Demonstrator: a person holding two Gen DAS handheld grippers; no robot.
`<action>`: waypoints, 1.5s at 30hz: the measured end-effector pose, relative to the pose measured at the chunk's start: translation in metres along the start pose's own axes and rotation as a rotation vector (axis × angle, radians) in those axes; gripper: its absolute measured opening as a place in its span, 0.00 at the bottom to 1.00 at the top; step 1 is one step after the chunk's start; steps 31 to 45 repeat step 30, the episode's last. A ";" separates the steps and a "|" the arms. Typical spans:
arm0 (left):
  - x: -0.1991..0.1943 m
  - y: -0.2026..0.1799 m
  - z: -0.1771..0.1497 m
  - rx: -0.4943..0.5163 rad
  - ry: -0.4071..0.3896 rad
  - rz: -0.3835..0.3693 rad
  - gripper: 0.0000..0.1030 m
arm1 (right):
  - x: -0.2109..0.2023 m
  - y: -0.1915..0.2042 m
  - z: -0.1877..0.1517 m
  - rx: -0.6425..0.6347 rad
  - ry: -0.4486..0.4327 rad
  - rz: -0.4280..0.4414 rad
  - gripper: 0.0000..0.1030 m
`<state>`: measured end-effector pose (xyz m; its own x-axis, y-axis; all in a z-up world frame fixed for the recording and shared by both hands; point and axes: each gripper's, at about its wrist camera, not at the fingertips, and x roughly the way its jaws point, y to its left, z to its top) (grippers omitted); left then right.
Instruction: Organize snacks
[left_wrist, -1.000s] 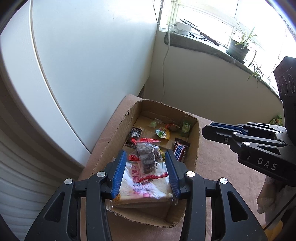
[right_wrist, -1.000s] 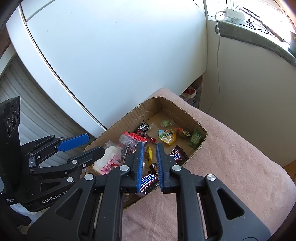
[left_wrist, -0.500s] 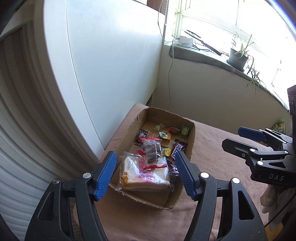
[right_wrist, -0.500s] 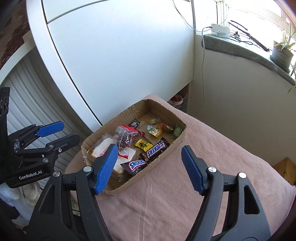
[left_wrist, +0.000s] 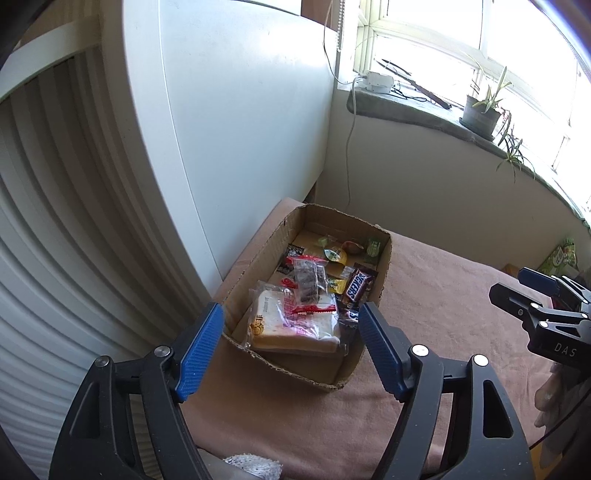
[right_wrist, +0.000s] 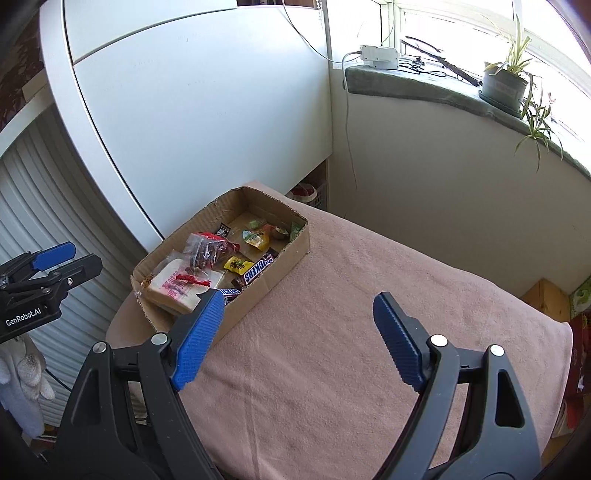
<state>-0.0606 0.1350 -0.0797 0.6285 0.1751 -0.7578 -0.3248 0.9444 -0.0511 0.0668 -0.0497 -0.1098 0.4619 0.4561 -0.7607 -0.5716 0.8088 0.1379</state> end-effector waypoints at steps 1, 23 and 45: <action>-0.001 -0.001 0.000 0.001 0.000 0.000 0.73 | -0.002 -0.002 -0.001 0.003 -0.002 -0.009 0.83; -0.006 -0.007 -0.005 0.023 -0.009 -0.007 0.73 | -0.014 -0.014 -0.014 0.039 -0.005 -0.029 0.83; -0.006 -0.008 -0.006 0.030 -0.007 -0.009 0.73 | -0.017 -0.019 -0.019 0.054 -0.002 -0.033 0.83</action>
